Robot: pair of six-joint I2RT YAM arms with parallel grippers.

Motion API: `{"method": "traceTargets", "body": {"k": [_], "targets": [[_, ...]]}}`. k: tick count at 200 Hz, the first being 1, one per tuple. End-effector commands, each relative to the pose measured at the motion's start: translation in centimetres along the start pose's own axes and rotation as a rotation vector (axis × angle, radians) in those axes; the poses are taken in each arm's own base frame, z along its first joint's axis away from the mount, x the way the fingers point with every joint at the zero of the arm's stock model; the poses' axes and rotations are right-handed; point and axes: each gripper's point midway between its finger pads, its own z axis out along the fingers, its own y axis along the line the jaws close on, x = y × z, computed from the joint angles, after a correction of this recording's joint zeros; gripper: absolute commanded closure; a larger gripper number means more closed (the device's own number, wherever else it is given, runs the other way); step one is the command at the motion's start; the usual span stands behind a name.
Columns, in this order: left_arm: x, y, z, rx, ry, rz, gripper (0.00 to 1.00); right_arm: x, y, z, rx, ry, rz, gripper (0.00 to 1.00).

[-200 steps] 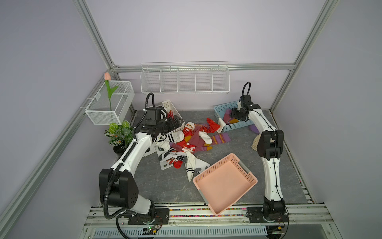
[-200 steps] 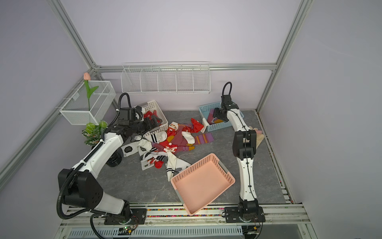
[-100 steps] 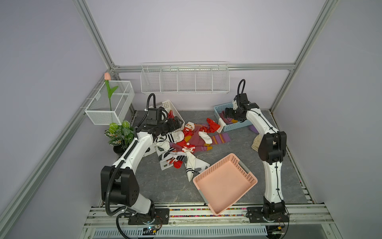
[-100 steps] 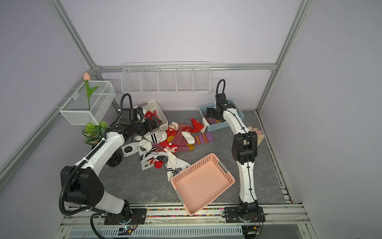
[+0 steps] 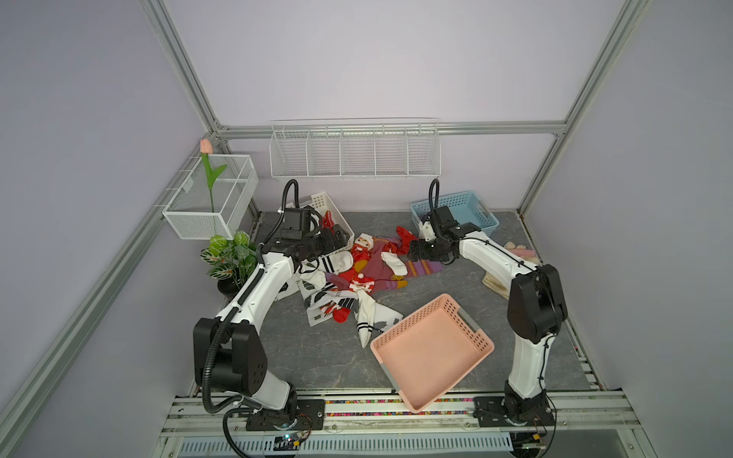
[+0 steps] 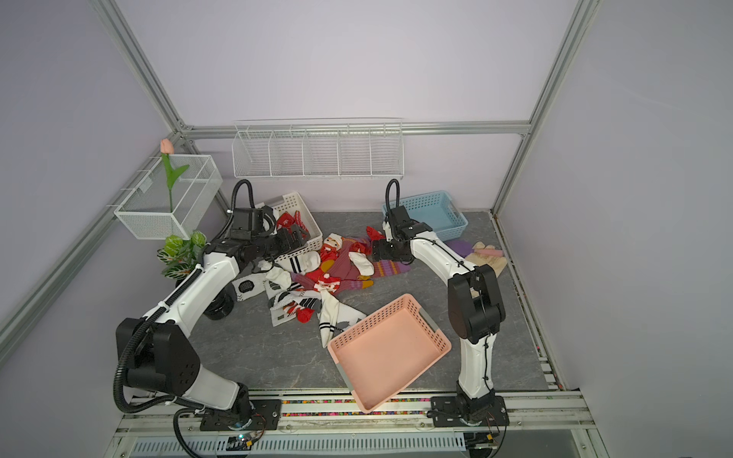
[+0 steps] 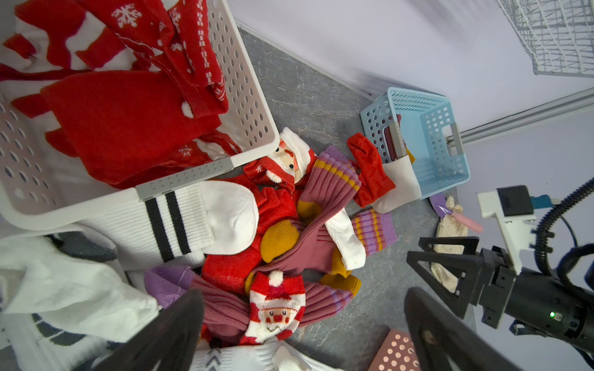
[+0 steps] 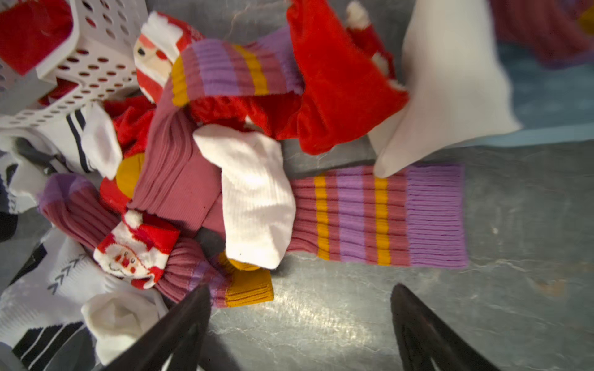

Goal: Sort the socks into the basket by color
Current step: Place the sock in the bin, then pick up the sock from the center of the board.

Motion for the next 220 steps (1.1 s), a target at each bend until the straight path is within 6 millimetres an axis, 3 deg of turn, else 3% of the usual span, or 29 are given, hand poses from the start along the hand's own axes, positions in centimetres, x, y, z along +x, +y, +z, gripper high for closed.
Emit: {"method": "traceTargets", "body": {"k": [1, 9, 17, 25, 30, 94, 160, 166, 183, 199, 212, 220], "targets": [[0.8, 1.0, 0.7, -0.041, 0.024, 0.023, 0.10, 0.3, 1.8, 0.7, -0.052, 0.005, -0.046, 0.10], [0.7, 1.2, 0.9, -0.046, 0.026, 0.022, 0.19, 0.2, 2.2, 0.9, -0.060, 0.010, -0.049, 0.10], [0.7, 1.1, 1.1, -0.042, 0.030, 0.021, 0.37, 0.2, 2.4, 0.9, -0.064, 0.011, -0.052, 0.10], [0.6, 0.9, 1.2, -0.035, 0.032, 0.021, 0.72, 0.1, 2.7, 0.9, -0.070, 0.010, -0.056, 0.10], [0.5, 0.8, 1.2, -0.034, 0.030, 0.017, 1.00, 0.2, 2.8, 0.9, -0.072, 0.012, -0.058, 0.10], [0.0, -0.6, 0.6, 0.019, 0.016, -0.002, 1.00, 0.1, 3.0, 1.7, -0.070, 0.028, -0.075, 0.10], [0.2, -0.4, 0.5, -0.006, 0.038, 0.004, 1.00, 0.3, 1.8, 4.9, -0.014, 0.074, -0.088, 0.06], [0.3, -0.2, 0.6, -0.015, 0.041, 0.009, 0.91, 0.3, 1.5, 5.2, -0.001, 0.077, -0.088, 0.06], [0.5, -0.1, 0.5, -0.036, 0.039, 0.023, 0.42, 0.5, 0.6, 6.0, 0.034, 0.087, -0.091, 0.06], [0.4, -0.1, 0.2, -0.048, 0.028, 0.035, 0.24, 0.9, 0.0, 6.7, 0.061, 0.104, -0.097, 0.06], [0.4, -0.1, 0.0, -0.057, 0.020, 0.039, 0.01, 1.2, -0.7, 7.0, 0.091, 0.111, -0.098, 0.06], [0.3, -0.1, -0.1, -0.061, 0.017, 0.041, 0.00, 1.5, -1.2, 7.2, 0.109, 0.114, -0.097, 0.06]]}}
